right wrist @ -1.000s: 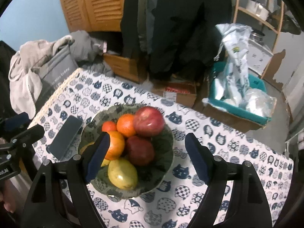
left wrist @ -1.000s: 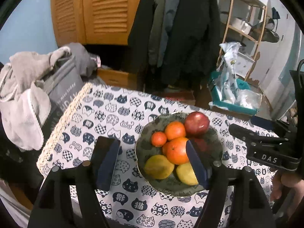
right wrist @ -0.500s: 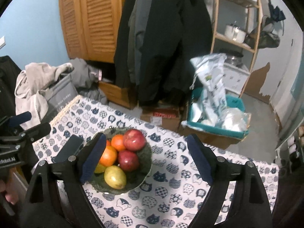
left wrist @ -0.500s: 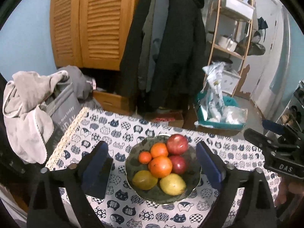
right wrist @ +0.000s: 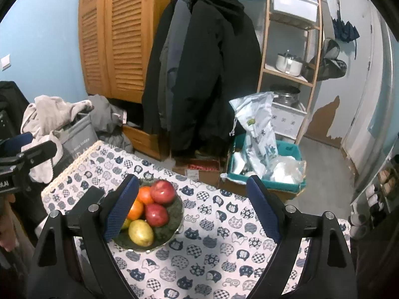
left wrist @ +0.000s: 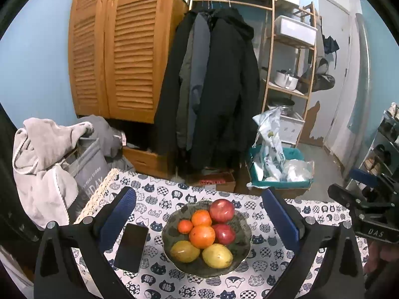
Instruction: Organize fruits
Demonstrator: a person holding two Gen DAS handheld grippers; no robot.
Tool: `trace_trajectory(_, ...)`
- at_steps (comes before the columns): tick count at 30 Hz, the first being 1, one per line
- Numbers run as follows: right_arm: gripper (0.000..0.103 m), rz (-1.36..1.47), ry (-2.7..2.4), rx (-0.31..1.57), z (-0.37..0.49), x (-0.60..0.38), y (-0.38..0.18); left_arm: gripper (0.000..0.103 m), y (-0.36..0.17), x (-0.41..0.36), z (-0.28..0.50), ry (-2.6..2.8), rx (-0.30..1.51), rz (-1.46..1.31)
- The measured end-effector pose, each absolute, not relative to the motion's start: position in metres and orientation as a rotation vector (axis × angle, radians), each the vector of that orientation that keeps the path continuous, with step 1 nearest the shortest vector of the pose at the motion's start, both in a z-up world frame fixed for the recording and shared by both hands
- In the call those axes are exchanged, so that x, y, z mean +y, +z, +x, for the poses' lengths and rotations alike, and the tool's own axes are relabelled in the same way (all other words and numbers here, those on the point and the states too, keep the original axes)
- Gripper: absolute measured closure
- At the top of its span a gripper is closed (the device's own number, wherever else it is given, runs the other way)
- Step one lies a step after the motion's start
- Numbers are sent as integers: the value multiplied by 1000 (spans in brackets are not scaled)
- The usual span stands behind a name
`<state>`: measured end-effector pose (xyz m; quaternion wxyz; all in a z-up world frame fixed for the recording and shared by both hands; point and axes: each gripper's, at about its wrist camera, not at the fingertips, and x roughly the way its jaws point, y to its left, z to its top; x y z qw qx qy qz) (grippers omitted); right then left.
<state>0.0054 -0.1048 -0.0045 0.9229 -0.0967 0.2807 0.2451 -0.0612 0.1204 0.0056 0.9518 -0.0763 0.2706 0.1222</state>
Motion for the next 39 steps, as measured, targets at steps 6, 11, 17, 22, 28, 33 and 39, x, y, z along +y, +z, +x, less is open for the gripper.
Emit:
trace_trajectory(6, 16, -191, 487, 532, -6, -120, 3, 1, 14, 106, -65, 267, 521, -95)
trace_trajectory(11, 16, -199, 452, 506, -9, -130, 3, 1, 15, 100, -64, 260, 520, -86)
trace_trajectory(17, 16, -197, 422, 519, -4, -141, -5, 1, 16, 92, -63, 263, 523, -64)
trace_trajectory(22, 16, -197, 404, 523, 0, -148, -7, 1, 16, 91, -61, 270, 537, -77)
trace_trajectory(28, 16, -191, 390, 522, 1, -154, -6, 1, 16, 91, -59, 276, 545, -79)
trace_trajectory(33, 16, -193, 388, 520, 2, -156, -6, 1, 16, 91, -58, 278, 548, -78)
trace_trajectory(39, 16, -192, 388, 521, 2, -157, -6, 1, 16, 91, -58, 278, 547, -76)
